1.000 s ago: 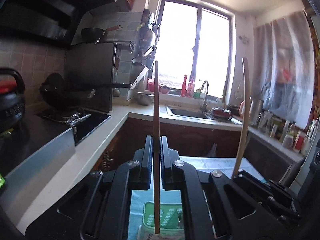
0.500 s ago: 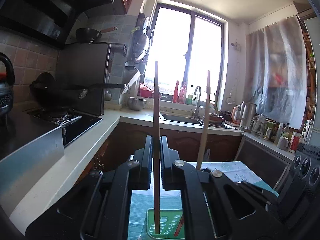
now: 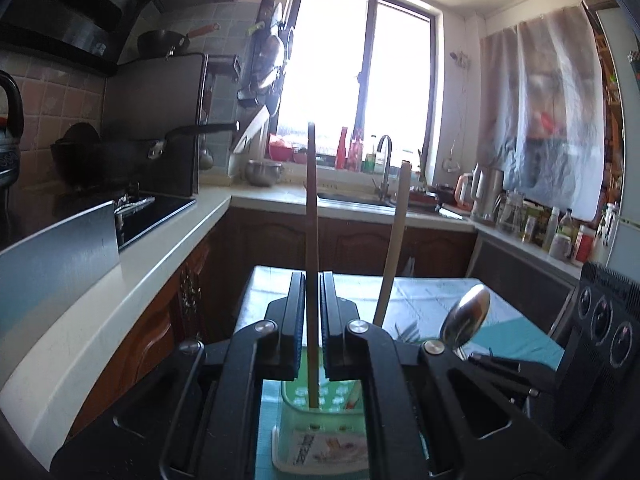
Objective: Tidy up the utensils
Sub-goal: 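Lower both chopsticks into the holder and open both grippers, then move both grippers back over the row of chopsticks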
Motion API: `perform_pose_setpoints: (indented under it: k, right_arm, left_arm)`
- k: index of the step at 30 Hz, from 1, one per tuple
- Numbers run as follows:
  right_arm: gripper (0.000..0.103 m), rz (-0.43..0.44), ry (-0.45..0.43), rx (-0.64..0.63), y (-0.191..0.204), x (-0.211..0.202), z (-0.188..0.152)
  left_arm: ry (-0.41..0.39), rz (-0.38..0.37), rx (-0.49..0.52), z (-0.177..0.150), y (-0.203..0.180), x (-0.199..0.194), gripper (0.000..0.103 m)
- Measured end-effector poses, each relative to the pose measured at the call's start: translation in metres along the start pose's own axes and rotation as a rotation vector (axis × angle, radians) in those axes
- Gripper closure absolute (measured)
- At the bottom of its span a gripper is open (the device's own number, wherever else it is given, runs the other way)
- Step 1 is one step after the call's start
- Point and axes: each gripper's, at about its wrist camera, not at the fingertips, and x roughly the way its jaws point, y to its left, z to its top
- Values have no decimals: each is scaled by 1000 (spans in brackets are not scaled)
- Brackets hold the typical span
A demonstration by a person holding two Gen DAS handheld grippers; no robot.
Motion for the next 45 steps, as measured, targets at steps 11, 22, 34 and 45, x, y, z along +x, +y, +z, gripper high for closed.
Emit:
perform_pose_setpoints:
  k: [11, 22, 34, 45]
  right_arm:
    - [50, -39, -5, 6, -2, -25, 5]
    - [50, -98, 49, 85, -3, -66, 3]
    - [54, -174, 200, 269, -50, -129, -13]
    - [77, -306, 436, 580, -155, -167, -37]
  left_arm:
    - [43, 8, -116, -13, -5, -22, 44]
    - [101, 5, -142, -19, -44, -56, 43]
    - [220, -63, -17, -40, -141, -59, 43]
    - [452, -103, 94, -69, -235, 6, 44]
